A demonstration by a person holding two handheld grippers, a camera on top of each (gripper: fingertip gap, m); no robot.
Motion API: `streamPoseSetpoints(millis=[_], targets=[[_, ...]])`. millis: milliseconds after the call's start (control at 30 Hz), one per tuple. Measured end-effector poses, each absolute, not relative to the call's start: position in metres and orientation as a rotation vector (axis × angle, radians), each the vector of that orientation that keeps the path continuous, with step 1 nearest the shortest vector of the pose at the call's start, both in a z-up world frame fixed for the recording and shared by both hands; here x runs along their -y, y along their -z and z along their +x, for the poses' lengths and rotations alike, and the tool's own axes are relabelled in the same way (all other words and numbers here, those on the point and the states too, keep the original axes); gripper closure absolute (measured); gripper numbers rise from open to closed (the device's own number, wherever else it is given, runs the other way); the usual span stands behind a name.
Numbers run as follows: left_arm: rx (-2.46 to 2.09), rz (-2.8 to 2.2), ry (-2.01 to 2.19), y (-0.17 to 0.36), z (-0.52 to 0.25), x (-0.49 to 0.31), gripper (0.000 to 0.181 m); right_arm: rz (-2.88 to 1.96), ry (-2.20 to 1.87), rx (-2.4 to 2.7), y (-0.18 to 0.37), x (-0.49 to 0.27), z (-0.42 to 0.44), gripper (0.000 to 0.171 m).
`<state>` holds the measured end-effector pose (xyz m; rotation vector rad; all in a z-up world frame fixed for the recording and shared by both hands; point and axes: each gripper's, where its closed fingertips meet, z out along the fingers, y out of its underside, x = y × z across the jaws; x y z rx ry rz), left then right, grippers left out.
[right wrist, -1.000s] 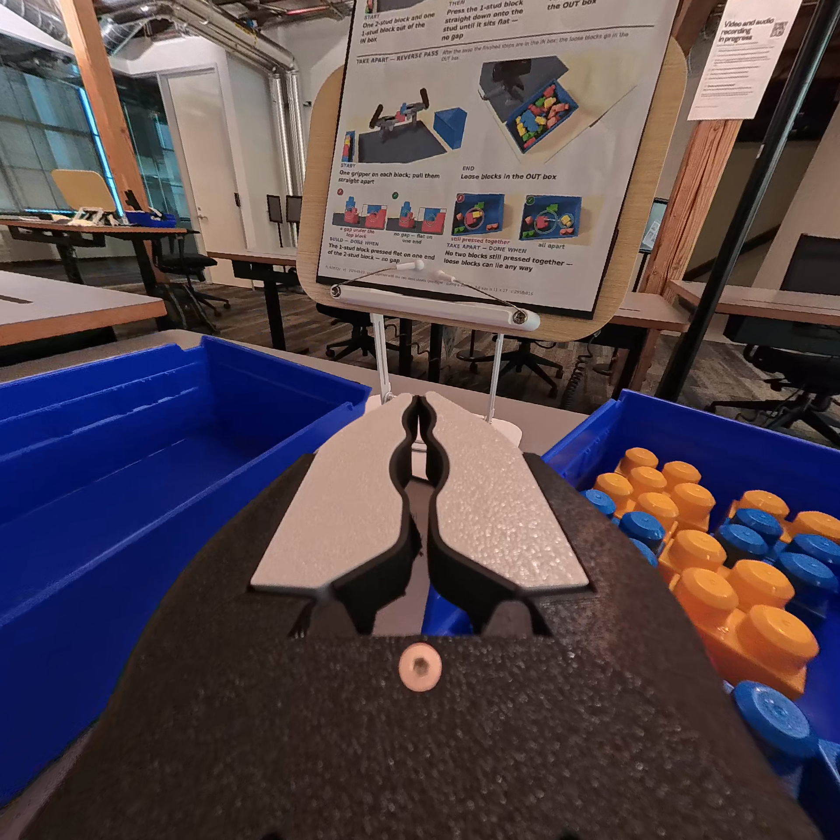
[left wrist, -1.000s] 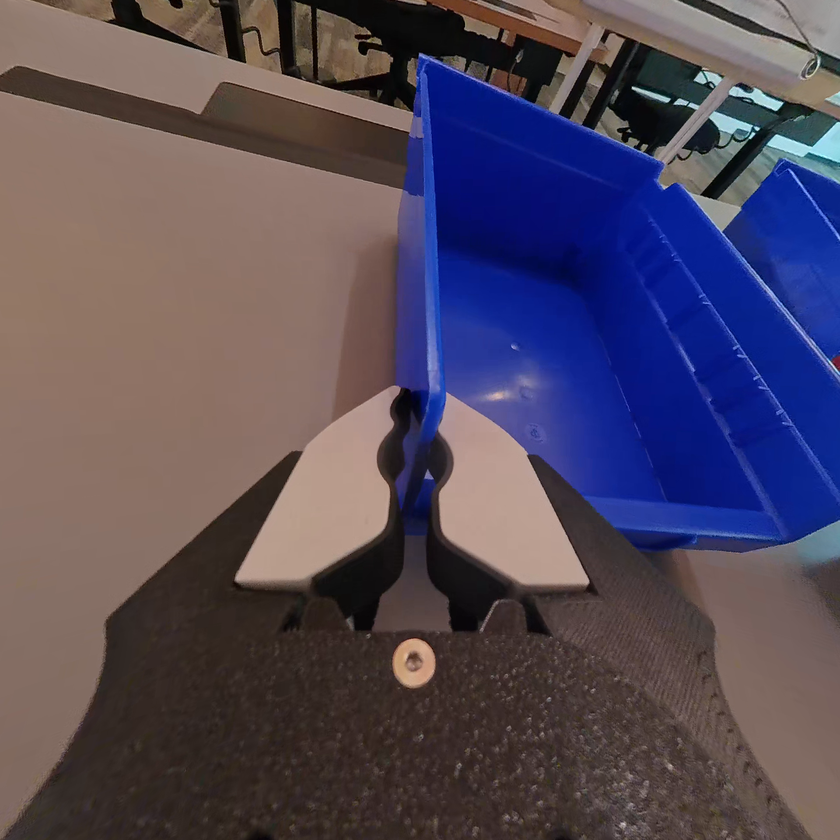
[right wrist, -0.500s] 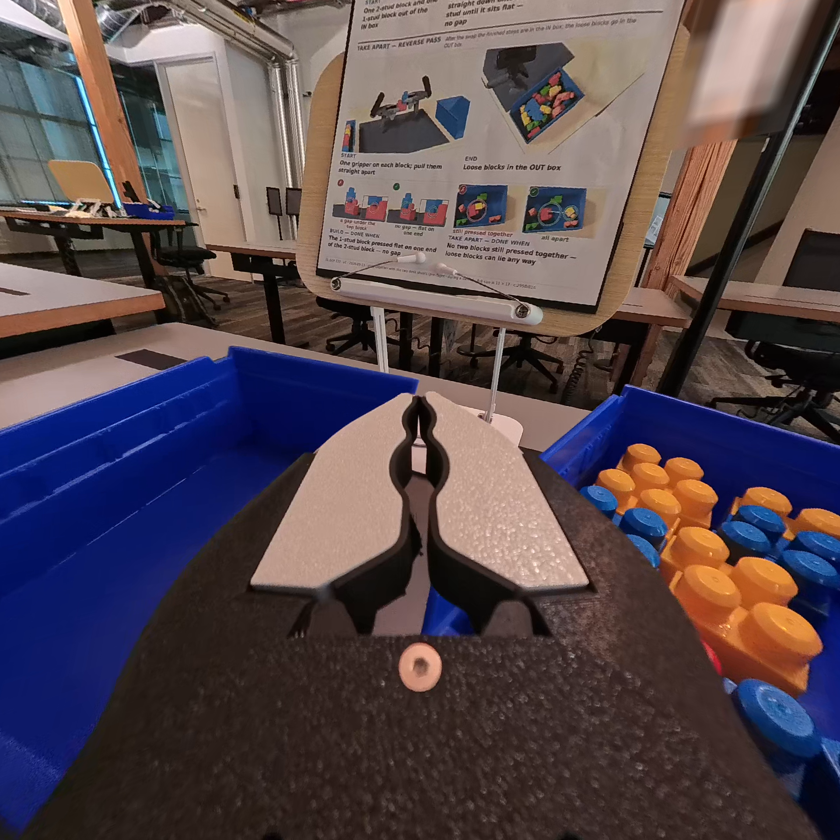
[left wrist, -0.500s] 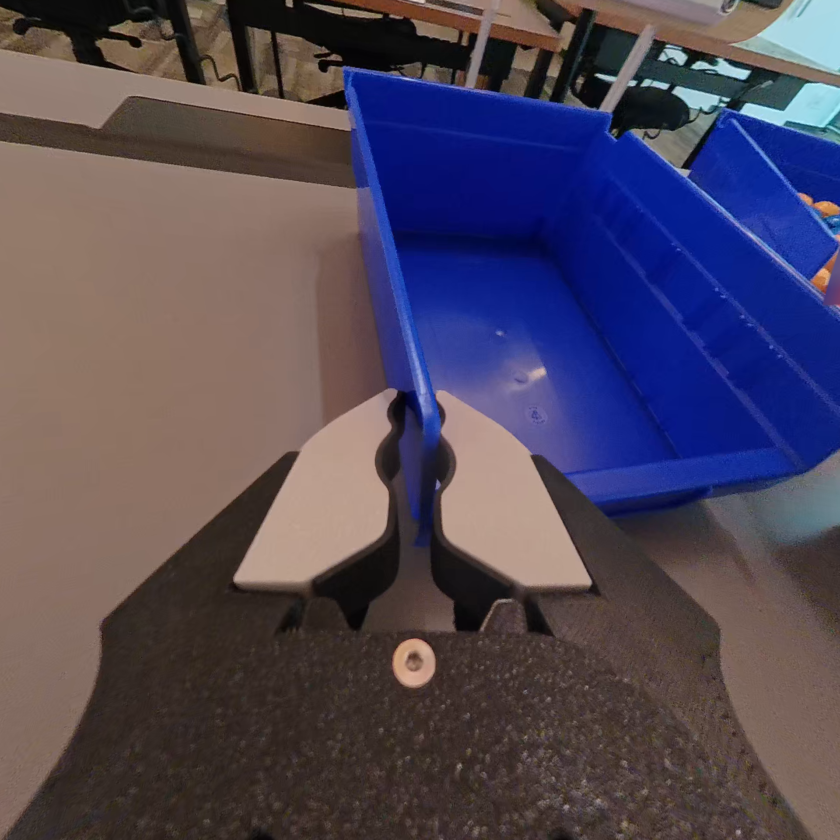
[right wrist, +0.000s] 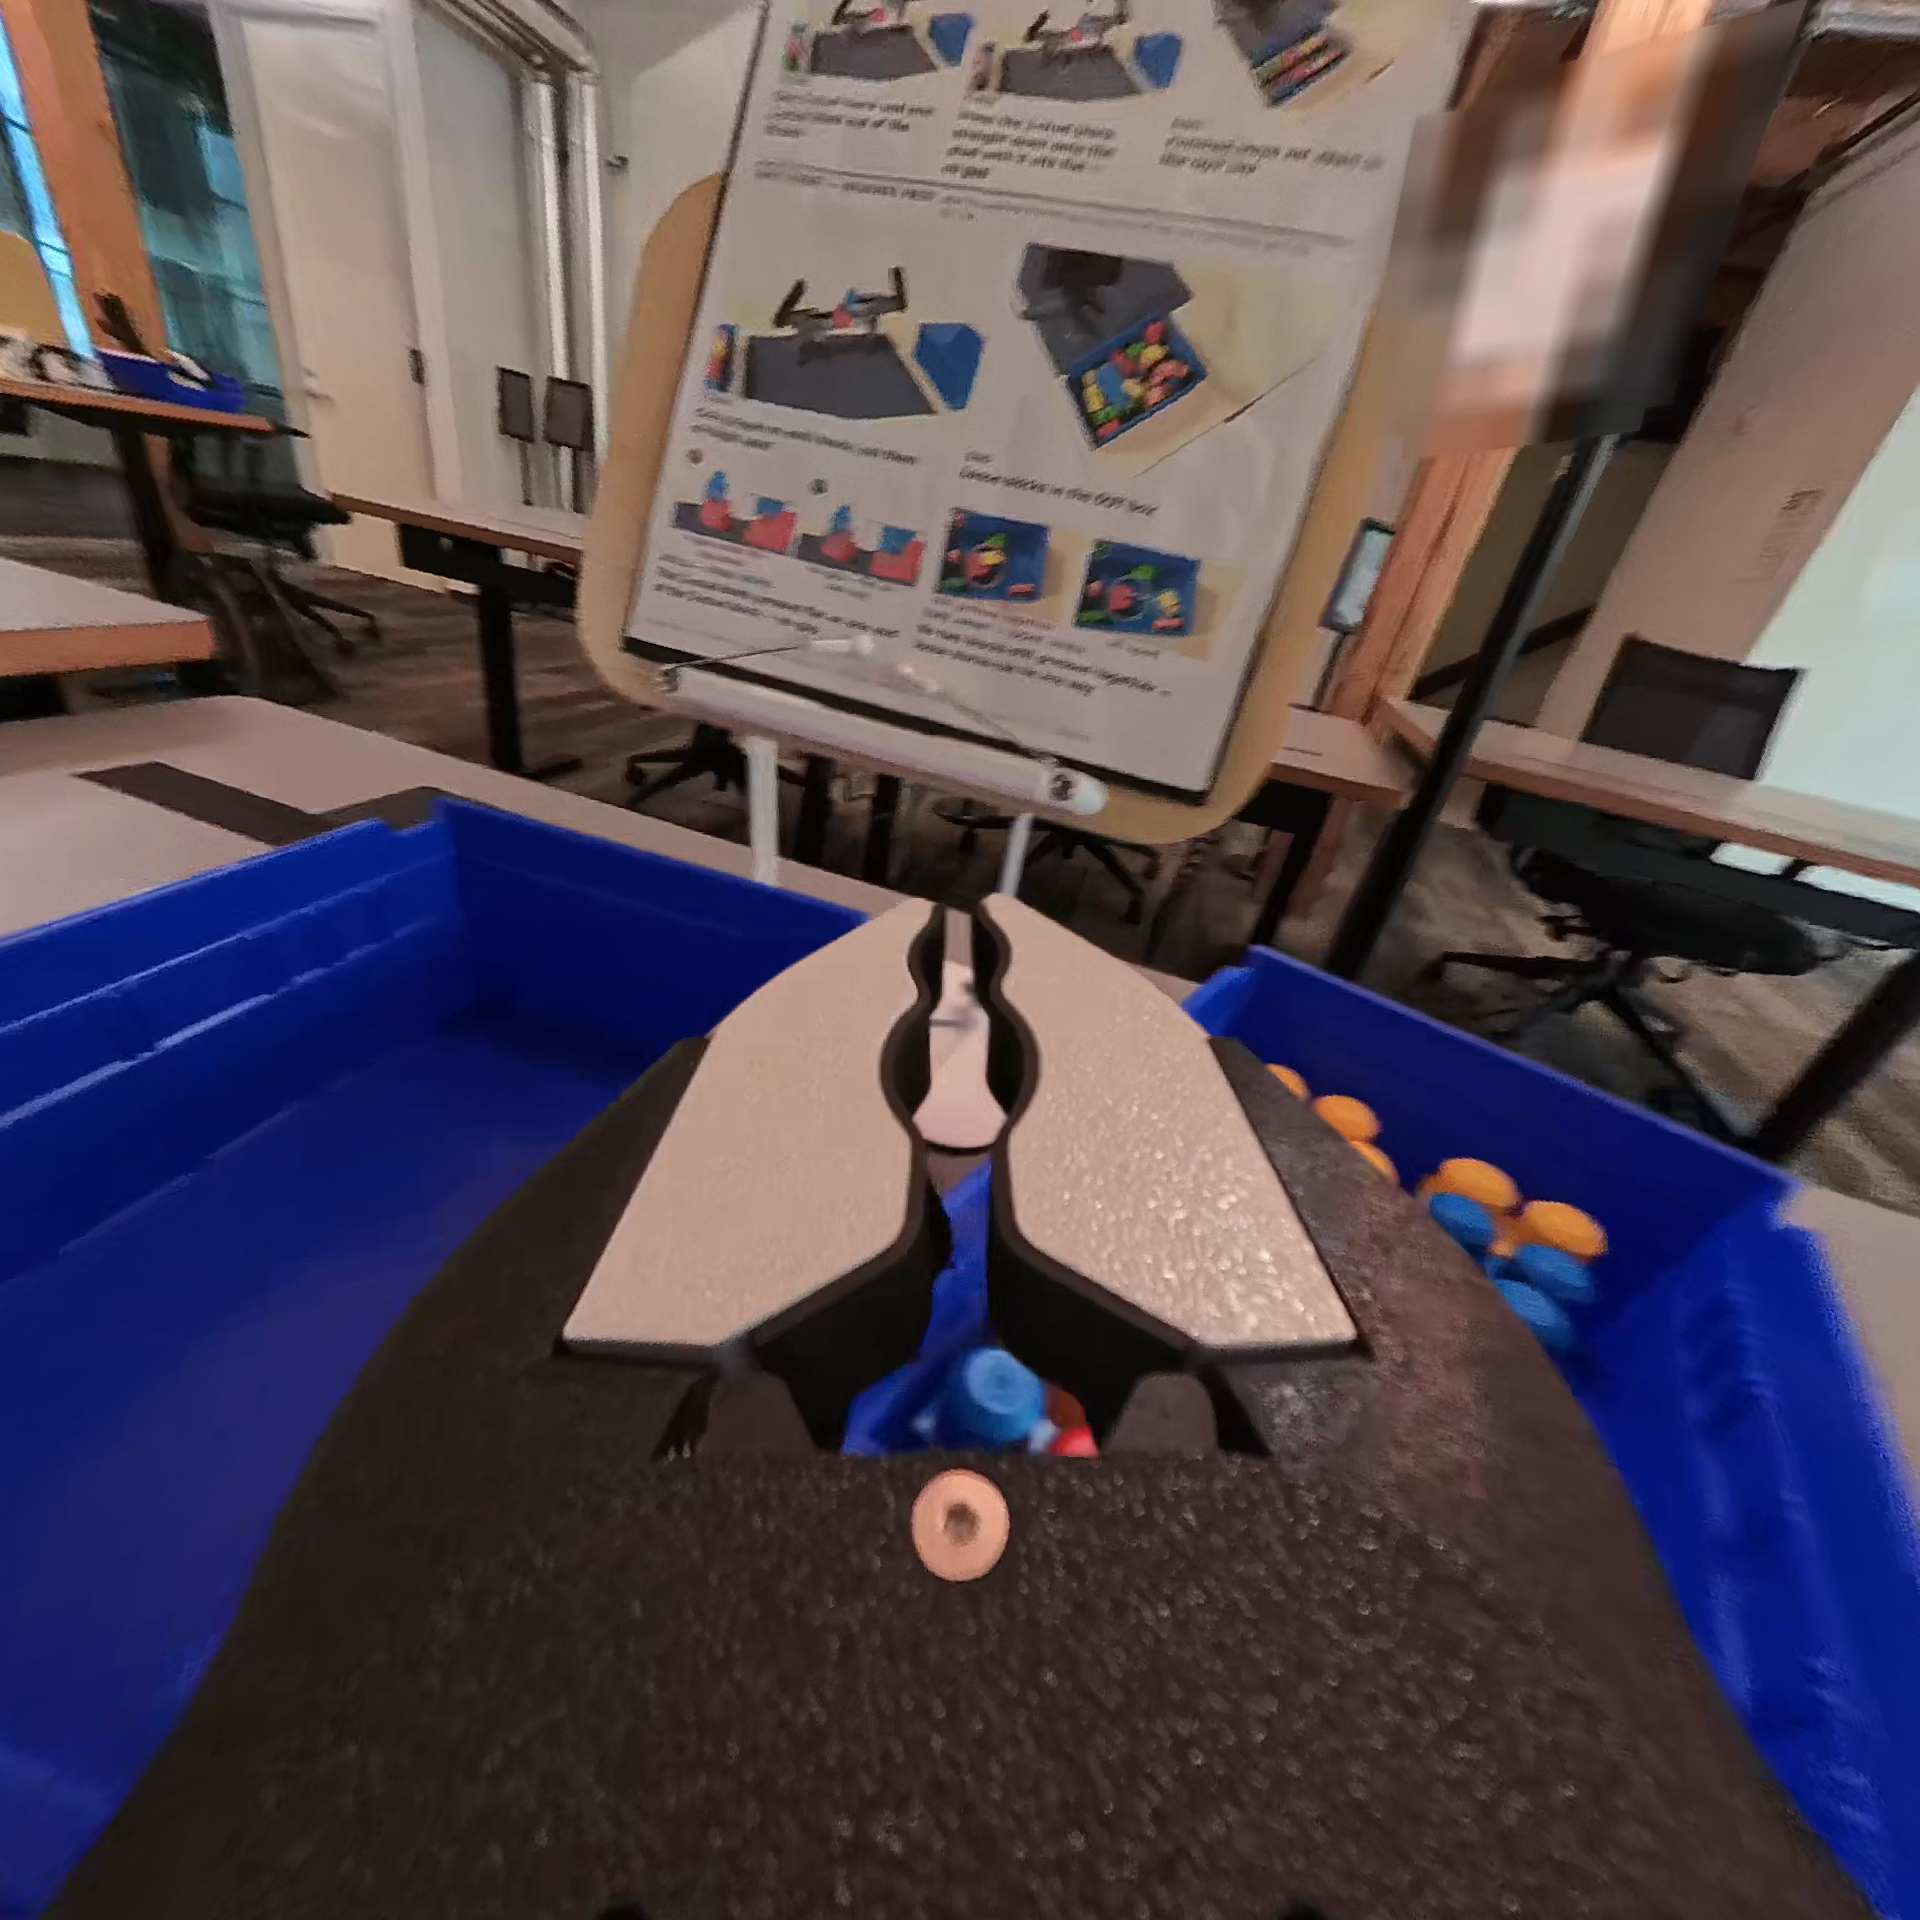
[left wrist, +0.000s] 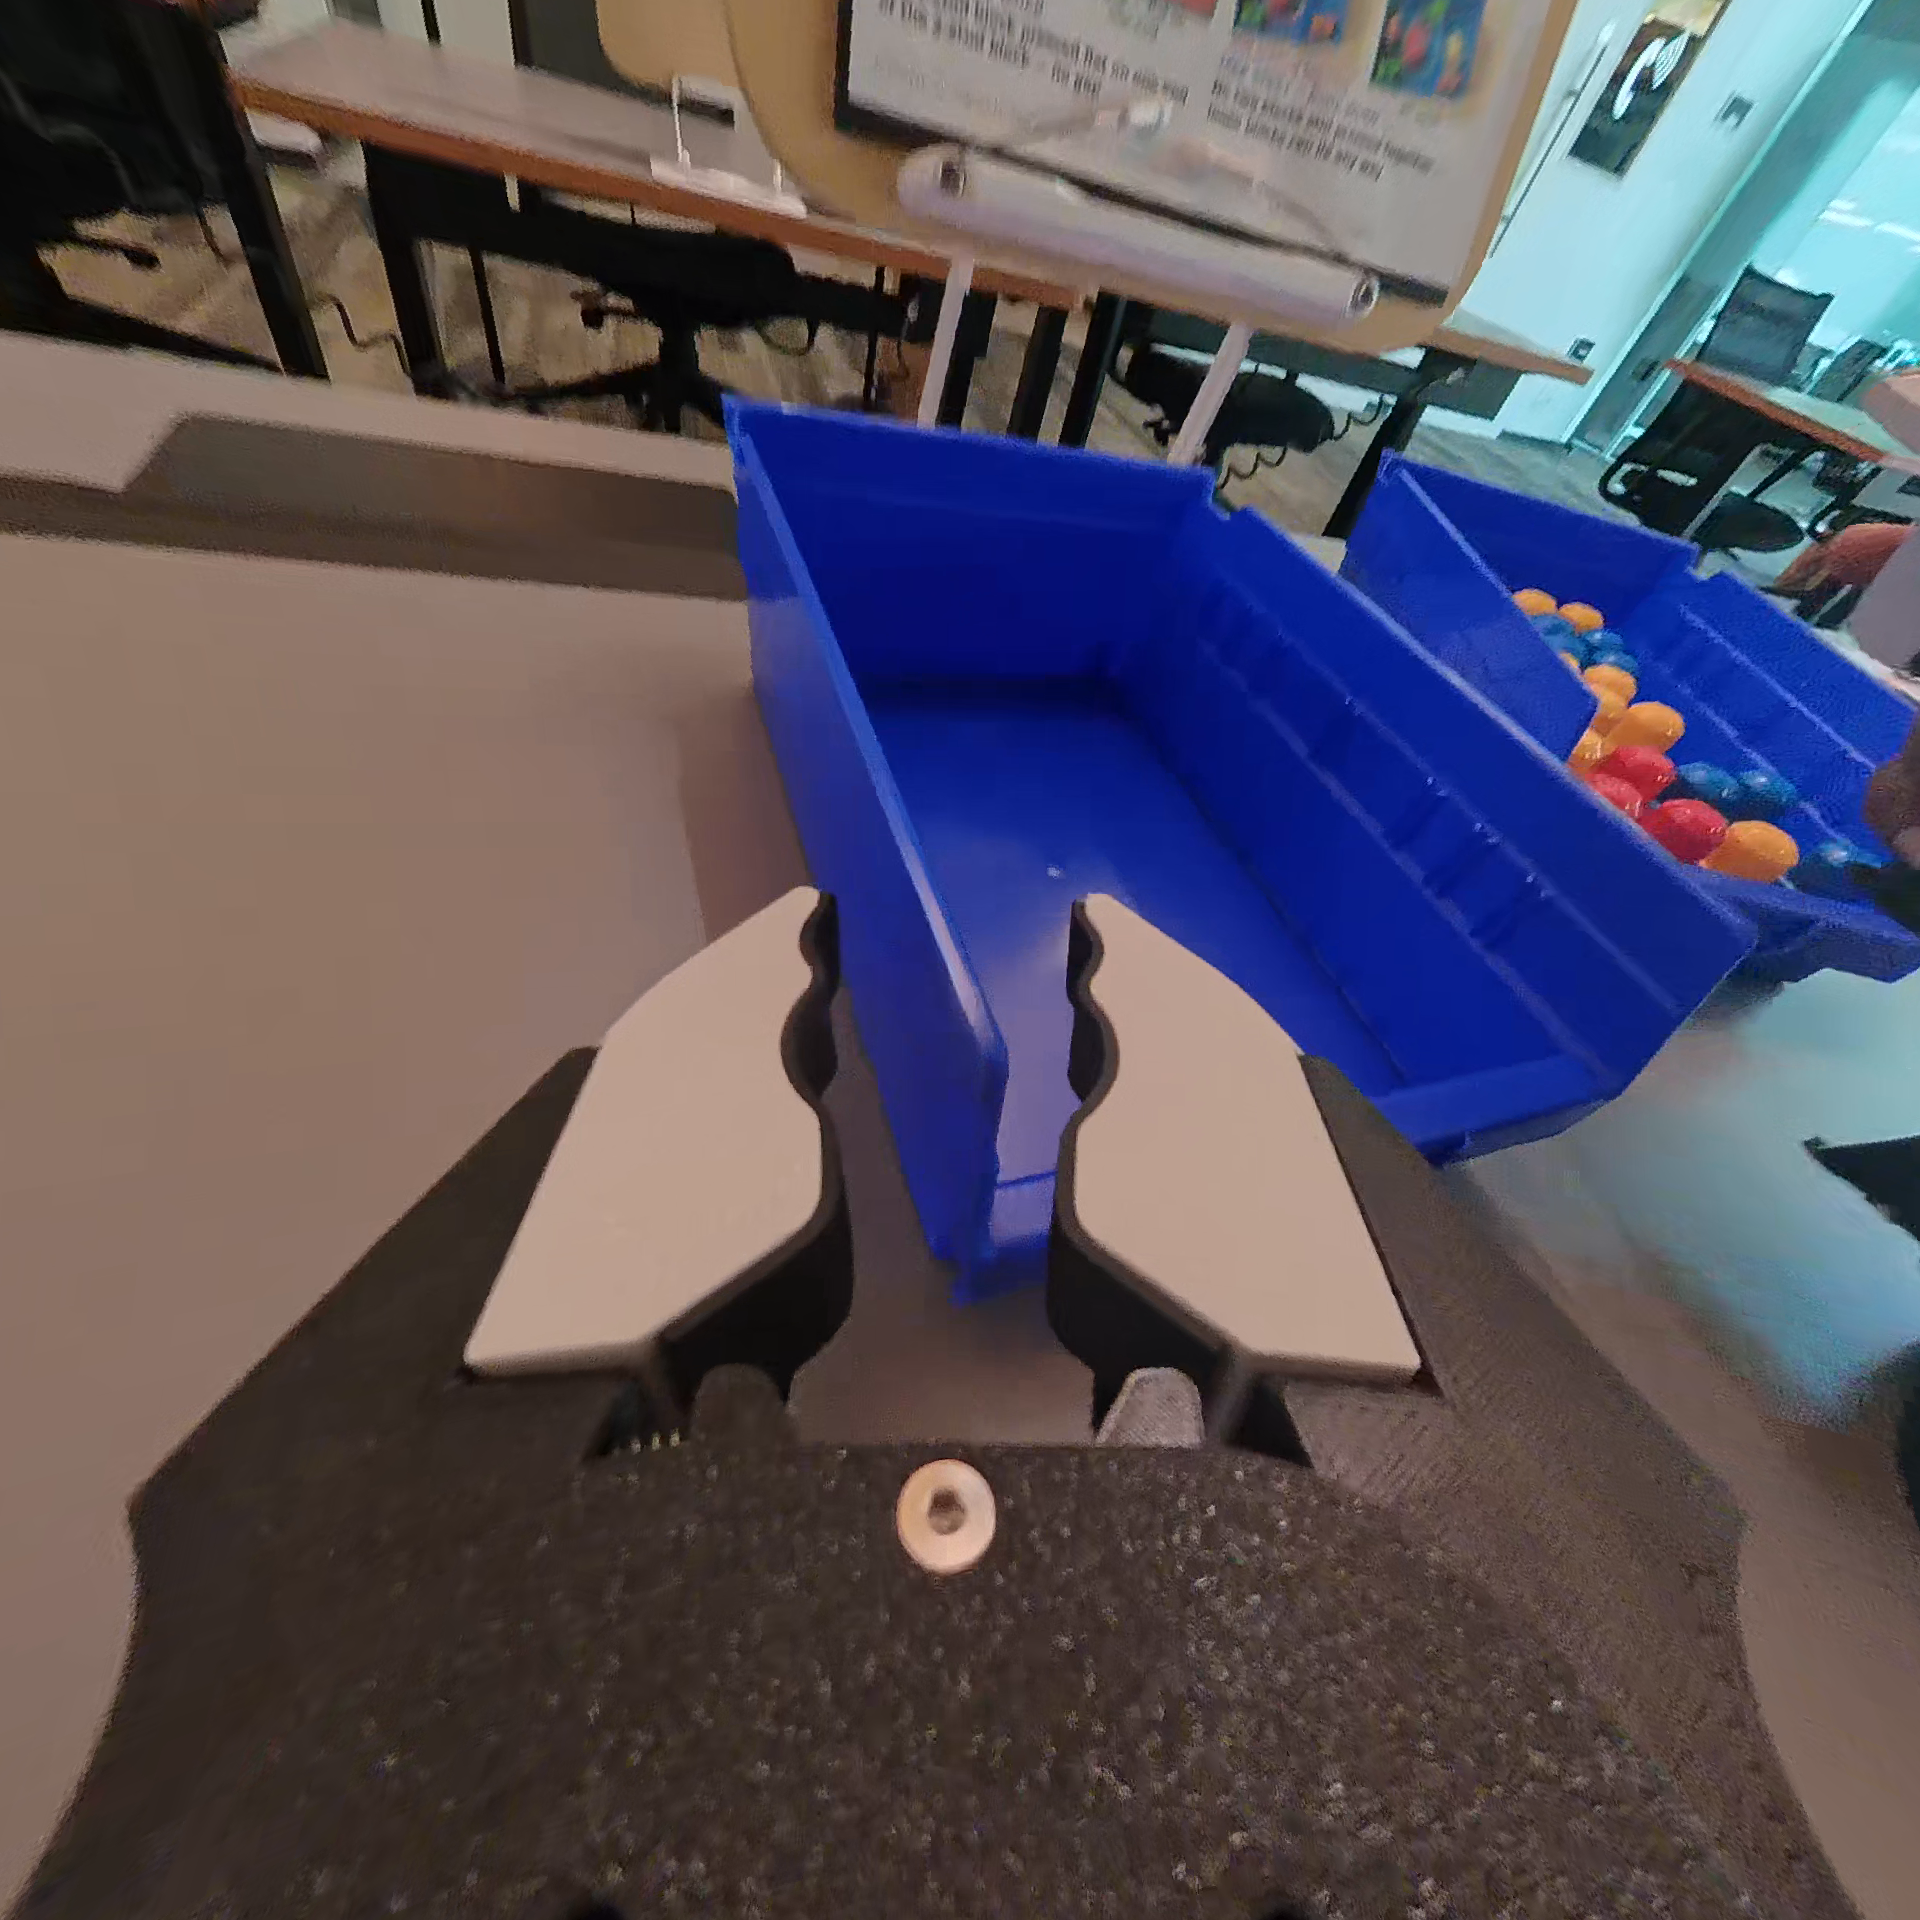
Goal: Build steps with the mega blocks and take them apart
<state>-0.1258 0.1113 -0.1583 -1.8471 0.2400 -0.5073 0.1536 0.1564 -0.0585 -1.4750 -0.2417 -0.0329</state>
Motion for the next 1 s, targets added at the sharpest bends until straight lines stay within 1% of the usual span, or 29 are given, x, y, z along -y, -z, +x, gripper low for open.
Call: streamPoseSetpoints(millis=[100, 200, 300, 400, 467, 567, 667, 700, 733, 767, 867, 1000], targets=[[-0.248, -1.790, 0.504, 0.142, -0.132, -0.109, 0.139, -1.513, 0.144, 0.157, 0.046, -0.141, 0.198, 0.152], [-0.260, -1.756, 0.529, 0.134, -0.132, -0.106, 0.138, -1.569, 0.277, 0.049, 0.052, -0.118, 0.253, 0.133], [-0.273, -1.726, 0.553, 0.129, -0.129, -0.103, 0.138, -1.664, 0.324, -0.099, 0.079, -0.094, 0.302, 0.122], [-0.284, -1.717, 0.583, 0.128, -0.126, -0.102, 0.138, -1.772, 0.295, -0.210, 0.119, -0.078, 0.328, 0.106], [-0.291, -1.707, 0.591, 0.125, -0.125, -0.100, 0.138, -1.834, 0.264, -0.254, 0.144, -0.076, 0.334, 0.103], [-0.307, -1.681, 0.579, 0.118, -0.125, -0.098, 0.139, -1.899, 0.237, -0.282, 0.169, -0.086, 0.338, 0.103], [-0.317, -1.679, 0.580, 0.117, -0.125, -0.097, 0.139, -1.958, 0.215, -0.300, 0.186, -0.103, 0.342, 0.112], [-0.319, -1.681, 0.582, 0.118, -0.125, -0.097, 0.140, -1.967, 0.192, -0.304, 0.188, -0.107, 0.342, 0.124], [-0.321, -1.681, 0.581, 0.118, -0.125, -0.097, 0.140, -1.965, 0.179, -0.325, 0.189, -0.109, 0.345, 0.150], [-0.323, -1.678, 0.577, 0.118, -0.126, -0.096, 0.140, -1.968, 0.190, -0.345, 0.189, -0.108, 0.350, 0.164], [-0.349, -1.673, 0.569, 0.117, -0.123, -0.094, 0.140, -1.994, 0.201, -0.336, 0.190, -0.103, 0.352, 0.165], [-0.440, -1.669, 0.555, 0.119, -0.110, -0.086, 0.141, -1.995, 0.204, -0.332, 0.190, -0.073, 0.351, 0.165]])
